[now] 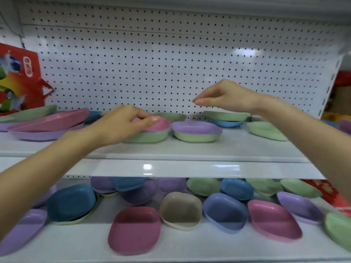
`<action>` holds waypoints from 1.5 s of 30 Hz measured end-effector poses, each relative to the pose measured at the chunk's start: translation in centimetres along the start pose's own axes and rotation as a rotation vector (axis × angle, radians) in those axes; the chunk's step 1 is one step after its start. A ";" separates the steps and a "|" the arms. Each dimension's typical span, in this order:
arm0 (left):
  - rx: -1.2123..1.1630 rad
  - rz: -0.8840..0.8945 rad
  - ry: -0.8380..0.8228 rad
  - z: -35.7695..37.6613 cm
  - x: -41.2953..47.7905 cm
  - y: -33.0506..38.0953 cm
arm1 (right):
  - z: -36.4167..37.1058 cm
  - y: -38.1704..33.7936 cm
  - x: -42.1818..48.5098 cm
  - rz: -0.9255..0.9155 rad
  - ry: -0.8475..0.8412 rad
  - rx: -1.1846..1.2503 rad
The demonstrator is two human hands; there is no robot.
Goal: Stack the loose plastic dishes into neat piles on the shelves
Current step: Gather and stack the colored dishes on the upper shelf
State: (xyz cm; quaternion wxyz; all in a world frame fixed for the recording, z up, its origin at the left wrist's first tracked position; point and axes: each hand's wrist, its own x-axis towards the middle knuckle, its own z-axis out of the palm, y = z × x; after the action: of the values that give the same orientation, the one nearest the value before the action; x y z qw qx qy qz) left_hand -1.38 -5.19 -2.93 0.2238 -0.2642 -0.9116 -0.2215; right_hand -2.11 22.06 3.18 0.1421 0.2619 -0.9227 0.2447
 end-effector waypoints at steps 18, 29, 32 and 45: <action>0.077 0.149 -0.291 8.0 6.5 7.2 | -4.4 14.8 -8.7 0.349 0.049 -0.343; 0.001 0.148 -0.291 8.6 7.0 7.9 | -4.1 15.3 -9.0 0.339 0.293 -0.454; -0.116 0.084 -0.221 7.2 6.9 7.4 | -4.1 12.1 -8.5 0.222 0.369 -0.081; 0.151 -0.164 -0.133 0.4 2.2 0.4 | 1.7 6.1 -3.7 -0.069 -0.006 0.131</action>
State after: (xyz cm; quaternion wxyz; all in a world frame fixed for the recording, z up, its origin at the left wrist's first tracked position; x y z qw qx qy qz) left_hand -2.92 -3.84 -1.99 0.1635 -0.1854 -0.9570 -0.1518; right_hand -2.72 27.28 -1.96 0.1303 0.3031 -0.8956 0.2985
